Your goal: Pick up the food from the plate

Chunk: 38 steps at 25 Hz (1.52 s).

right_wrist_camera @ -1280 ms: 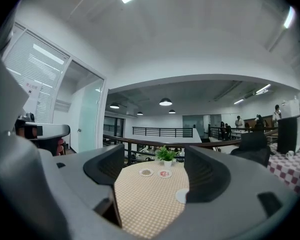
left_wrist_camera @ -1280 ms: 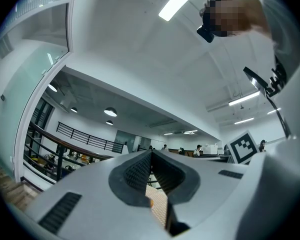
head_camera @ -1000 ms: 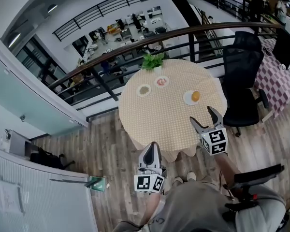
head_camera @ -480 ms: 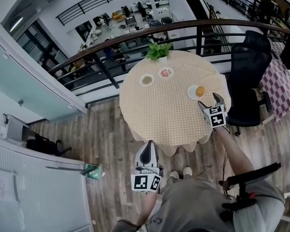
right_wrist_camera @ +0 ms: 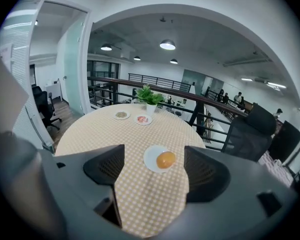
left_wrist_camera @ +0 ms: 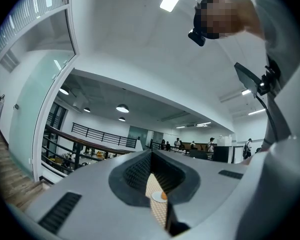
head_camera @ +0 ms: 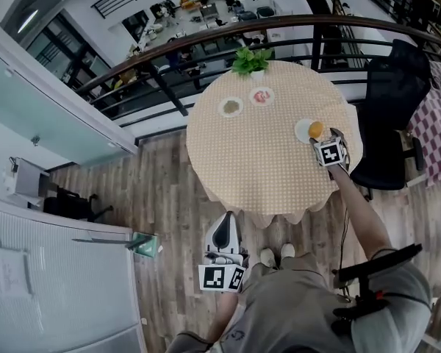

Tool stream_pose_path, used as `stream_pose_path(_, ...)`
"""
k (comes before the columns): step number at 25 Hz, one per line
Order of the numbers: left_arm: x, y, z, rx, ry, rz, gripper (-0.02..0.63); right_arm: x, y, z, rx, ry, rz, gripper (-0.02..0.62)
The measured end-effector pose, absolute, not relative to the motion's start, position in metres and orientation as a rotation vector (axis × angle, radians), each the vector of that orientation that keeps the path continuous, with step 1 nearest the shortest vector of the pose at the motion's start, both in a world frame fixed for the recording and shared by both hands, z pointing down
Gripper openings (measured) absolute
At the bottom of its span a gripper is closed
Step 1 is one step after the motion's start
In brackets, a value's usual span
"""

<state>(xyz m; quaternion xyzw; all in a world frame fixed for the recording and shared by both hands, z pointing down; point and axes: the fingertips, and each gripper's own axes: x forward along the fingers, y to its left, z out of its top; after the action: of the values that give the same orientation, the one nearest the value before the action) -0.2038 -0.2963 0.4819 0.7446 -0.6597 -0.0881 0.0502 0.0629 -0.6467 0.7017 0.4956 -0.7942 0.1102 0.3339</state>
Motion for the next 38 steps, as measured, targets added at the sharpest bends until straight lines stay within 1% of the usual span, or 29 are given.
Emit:
stream_pose_path(7,-0.202,-0.317,0.487,2.241,-2.029,-0.242,0.009,0.078,-0.690,0.769,1.275,-1.958,0.405,0.356)
stream_pose_path(17,-0.198,-0.346,0.501,2.215,-2.019,-0.194,0.009,0.104,-0.743,0.833,1.318,-1.794,0.525,0.356)
stream_pose_path(22,-0.195,-0.348,0.506,2.205,-2.024,-0.183,0.009,0.103,-0.764,0.873,1.317,-1.805,0.641,0.356)
stream_pose_path(30,-0.197,-0.350,0.538,2.129,-2.016,-0.132,0.009,0.100,-0.791,0.913,1.285,-1.762,0.743,0.356)
stream_pose_path(38,-0.193,-0.343,0.544,2.110,-2.014,-0.115,0.009,0.108,-0.795,0.931,1.296,-1.734,0.806,0.356)
